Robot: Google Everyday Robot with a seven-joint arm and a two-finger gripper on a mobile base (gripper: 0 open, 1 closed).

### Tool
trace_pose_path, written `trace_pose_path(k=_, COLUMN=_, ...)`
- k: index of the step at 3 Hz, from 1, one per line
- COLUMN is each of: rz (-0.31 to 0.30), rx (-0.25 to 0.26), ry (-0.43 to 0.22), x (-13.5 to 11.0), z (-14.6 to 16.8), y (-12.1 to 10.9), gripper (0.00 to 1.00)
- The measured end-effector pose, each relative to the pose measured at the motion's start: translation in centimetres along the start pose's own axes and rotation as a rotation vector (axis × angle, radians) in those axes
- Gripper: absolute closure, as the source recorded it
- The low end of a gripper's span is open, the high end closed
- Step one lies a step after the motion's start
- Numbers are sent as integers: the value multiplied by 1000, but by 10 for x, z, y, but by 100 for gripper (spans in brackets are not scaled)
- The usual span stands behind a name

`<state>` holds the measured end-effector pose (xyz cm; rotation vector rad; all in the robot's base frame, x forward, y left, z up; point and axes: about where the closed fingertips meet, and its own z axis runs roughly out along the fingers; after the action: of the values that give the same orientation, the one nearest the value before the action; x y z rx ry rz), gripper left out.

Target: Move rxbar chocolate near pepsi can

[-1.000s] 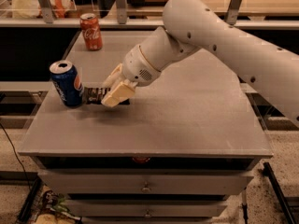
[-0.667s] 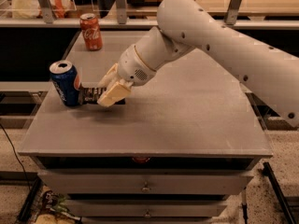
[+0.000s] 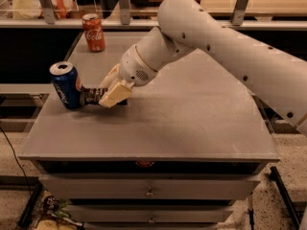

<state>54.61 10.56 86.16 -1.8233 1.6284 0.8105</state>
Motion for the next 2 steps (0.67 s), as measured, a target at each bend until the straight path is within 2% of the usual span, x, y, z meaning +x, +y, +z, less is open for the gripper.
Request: trace_pose_path(k=2, rz=8, rx=2, ry=3, x=4, z=0, y=-5, gripper=14)
